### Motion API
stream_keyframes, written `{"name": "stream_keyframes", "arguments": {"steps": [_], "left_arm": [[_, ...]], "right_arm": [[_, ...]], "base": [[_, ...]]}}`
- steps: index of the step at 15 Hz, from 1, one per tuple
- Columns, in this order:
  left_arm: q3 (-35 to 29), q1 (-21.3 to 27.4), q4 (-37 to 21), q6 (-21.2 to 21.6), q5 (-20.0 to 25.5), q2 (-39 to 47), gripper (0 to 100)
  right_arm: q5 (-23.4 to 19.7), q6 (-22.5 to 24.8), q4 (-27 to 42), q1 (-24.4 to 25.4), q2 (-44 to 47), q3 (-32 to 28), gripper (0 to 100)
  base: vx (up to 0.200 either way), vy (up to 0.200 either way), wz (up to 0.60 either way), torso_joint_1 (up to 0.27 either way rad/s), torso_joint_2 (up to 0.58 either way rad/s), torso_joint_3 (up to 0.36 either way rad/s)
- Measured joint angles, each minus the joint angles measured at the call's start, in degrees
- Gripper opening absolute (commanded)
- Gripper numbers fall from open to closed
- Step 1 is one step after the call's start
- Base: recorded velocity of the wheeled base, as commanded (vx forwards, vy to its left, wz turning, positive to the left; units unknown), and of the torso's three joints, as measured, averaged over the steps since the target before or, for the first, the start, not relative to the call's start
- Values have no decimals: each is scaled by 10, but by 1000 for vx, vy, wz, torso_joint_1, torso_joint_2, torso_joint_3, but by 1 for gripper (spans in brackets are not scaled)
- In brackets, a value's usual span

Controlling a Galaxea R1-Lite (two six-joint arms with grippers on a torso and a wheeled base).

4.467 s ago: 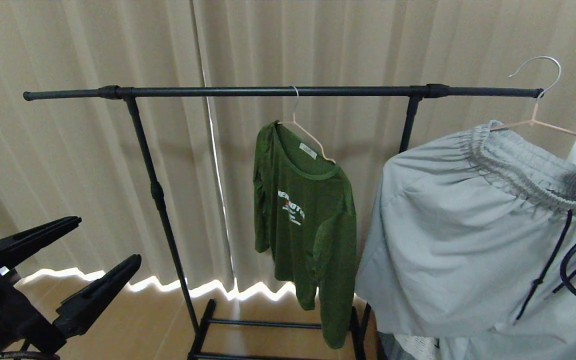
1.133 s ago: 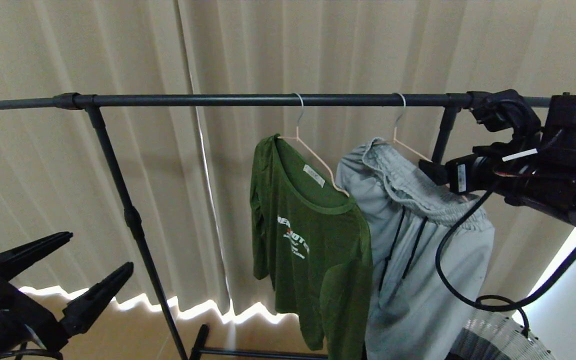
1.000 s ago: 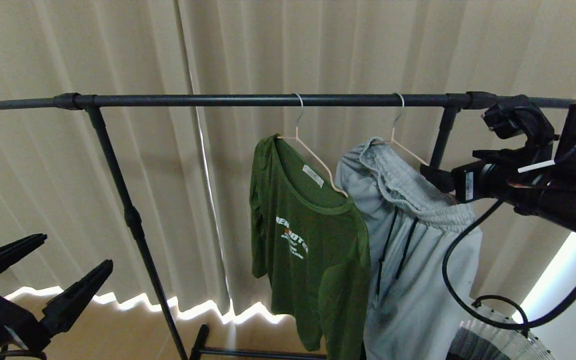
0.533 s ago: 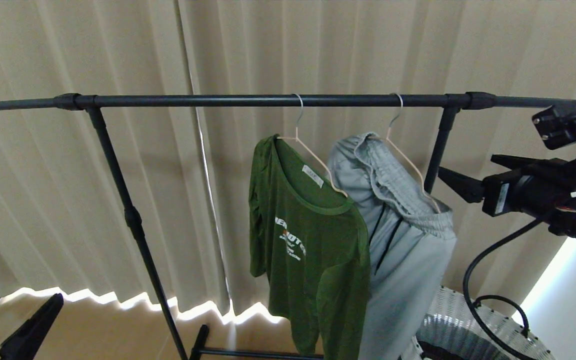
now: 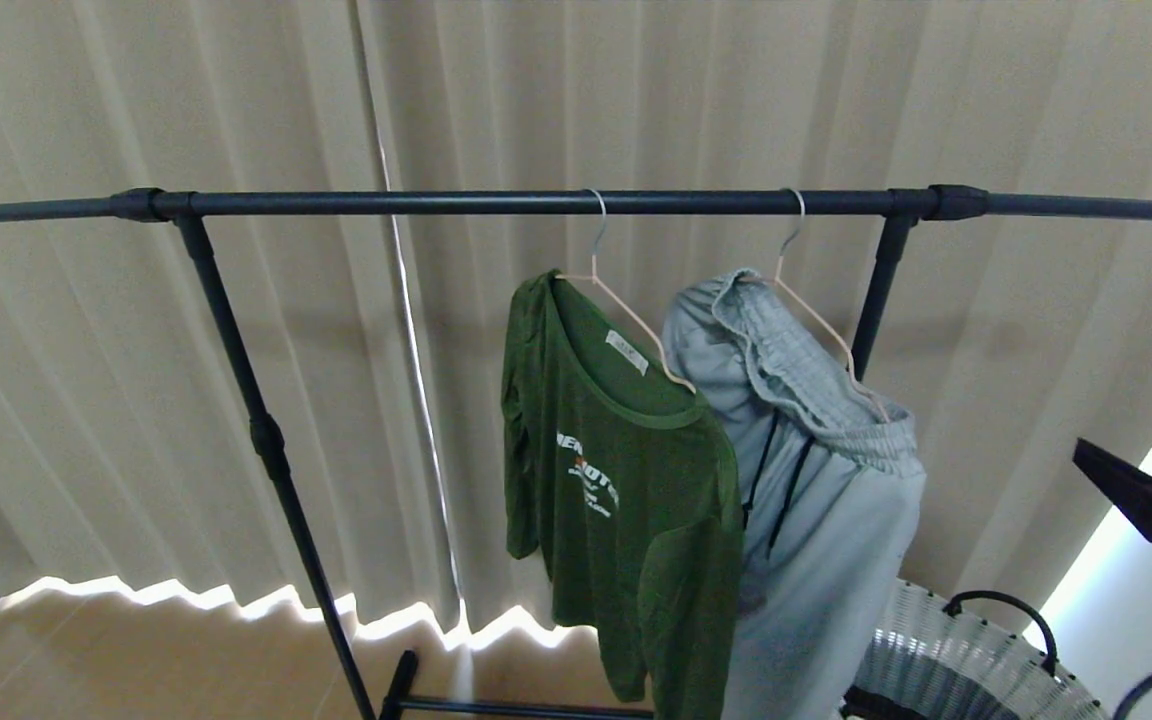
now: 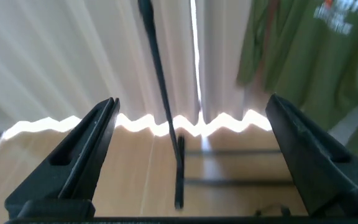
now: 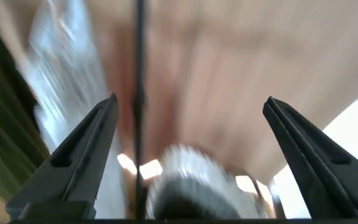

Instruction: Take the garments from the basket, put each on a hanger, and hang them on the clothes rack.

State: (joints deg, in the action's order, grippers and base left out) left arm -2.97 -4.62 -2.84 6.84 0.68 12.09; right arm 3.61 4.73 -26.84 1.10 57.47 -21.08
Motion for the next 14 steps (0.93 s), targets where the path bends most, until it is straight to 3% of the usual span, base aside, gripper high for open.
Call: {"name": "stream_keyframes", "arguments": {"steps": [2, 3, 8, 11, 14], "left_arm": [[8, -4, -11, -67, -19, -38, 100], [13, -5, -5, -77, -22, -48, 100], [20, -6, 8, -79, -23, -66, 100], [21, -5, 8, -77, -22, -68, 100], [21, -6, 8, -77, -21, -68, 100]], "right_arm": [[0, 0, 99, -25, -85, 19, 100], [0, 0, 156, -32, -134, 24, 100], [-4, 0, 402, -36, -369, 34, 100], [7, 0, 469, -27, -487, 52, 100], [39, -29, 452, -13, -550, 98, 100]], "base": [[0, 0, 0, 0, 0, 0], [0, 0, 0, 0, 0, 0], [0, 0, 0, 0, 0, 0], [0, 0, 0, 0, 0, 0], [0, 0, 0, 0, 0, 0]]}}
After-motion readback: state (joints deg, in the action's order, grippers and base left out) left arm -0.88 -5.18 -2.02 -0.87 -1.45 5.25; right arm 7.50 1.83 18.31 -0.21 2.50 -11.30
